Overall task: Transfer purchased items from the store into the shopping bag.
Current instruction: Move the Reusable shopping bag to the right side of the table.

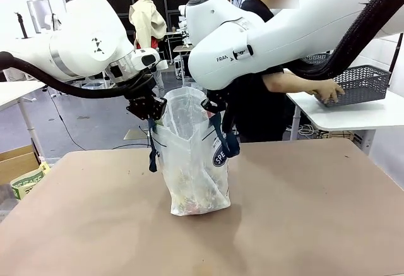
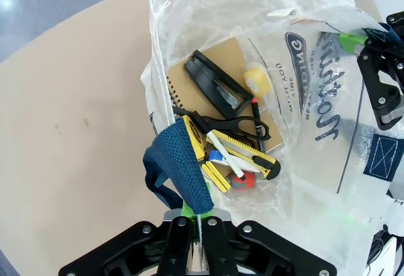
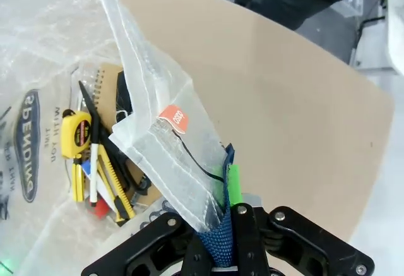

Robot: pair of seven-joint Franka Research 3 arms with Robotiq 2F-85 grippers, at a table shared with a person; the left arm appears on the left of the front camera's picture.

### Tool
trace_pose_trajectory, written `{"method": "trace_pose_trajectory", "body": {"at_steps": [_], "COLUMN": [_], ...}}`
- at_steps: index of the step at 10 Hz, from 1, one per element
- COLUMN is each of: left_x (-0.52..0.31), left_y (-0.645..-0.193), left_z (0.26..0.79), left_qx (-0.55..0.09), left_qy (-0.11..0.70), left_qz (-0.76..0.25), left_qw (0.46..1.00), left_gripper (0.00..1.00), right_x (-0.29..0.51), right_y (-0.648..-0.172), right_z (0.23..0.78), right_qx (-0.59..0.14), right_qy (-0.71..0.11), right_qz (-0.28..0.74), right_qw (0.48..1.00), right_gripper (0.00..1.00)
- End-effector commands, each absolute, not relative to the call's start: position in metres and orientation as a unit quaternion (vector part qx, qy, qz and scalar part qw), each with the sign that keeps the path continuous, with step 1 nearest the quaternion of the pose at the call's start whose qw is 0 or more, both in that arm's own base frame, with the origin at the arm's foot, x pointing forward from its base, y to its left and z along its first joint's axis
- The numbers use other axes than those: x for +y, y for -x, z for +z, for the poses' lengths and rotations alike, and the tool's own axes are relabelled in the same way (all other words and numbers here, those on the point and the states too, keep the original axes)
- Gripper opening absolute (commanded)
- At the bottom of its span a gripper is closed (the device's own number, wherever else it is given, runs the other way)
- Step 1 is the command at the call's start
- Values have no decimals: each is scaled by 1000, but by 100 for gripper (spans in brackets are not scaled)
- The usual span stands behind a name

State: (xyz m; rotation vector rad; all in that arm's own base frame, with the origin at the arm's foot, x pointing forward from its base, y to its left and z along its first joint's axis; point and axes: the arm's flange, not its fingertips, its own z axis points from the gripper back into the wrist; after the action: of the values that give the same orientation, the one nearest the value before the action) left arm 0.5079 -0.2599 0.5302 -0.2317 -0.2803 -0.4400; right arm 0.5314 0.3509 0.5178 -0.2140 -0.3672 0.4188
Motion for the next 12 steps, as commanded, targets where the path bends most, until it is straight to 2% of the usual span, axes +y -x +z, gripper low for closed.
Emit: {"method": "trace_pose_trajectory", "body": {"at_steps": [1,2,4,6,7,9,12], "left_x": [-268,-271,-275,-276,-268,-269,-284], "left_y": [-510,-512,-511,-516,-508,-509,-509], "left_z": [531,533,534,530,528,528,535], "left_qx": [-155,-130,-122,-92,-125,-112,-166], "left_qy": [109,107,94,85,103,98,116], "left_qz": [-199,-176,-153,-150,-160,-156,-167], "left_qw": [961,970,976,981,974,976,965], "left_gripper": [0,0,0,0,0,0,0], "right_x": [350,354,358,361,351,355,349], "right_y": [-538,-538,-536,-535,-534,-531,-551], "right_z": [516,515,517,518,514,516,508], "right_qx": [-188,-167,-161,-156,-163,-160,-151], "right_qy": [72,84,93,107,91,95,41], "right_qz": [128,90,40,36,55,46,-4], "right_qw": [971,978,982,981,981,982,988], "right_gripper": [0,0,0,0,0,0,0]}}
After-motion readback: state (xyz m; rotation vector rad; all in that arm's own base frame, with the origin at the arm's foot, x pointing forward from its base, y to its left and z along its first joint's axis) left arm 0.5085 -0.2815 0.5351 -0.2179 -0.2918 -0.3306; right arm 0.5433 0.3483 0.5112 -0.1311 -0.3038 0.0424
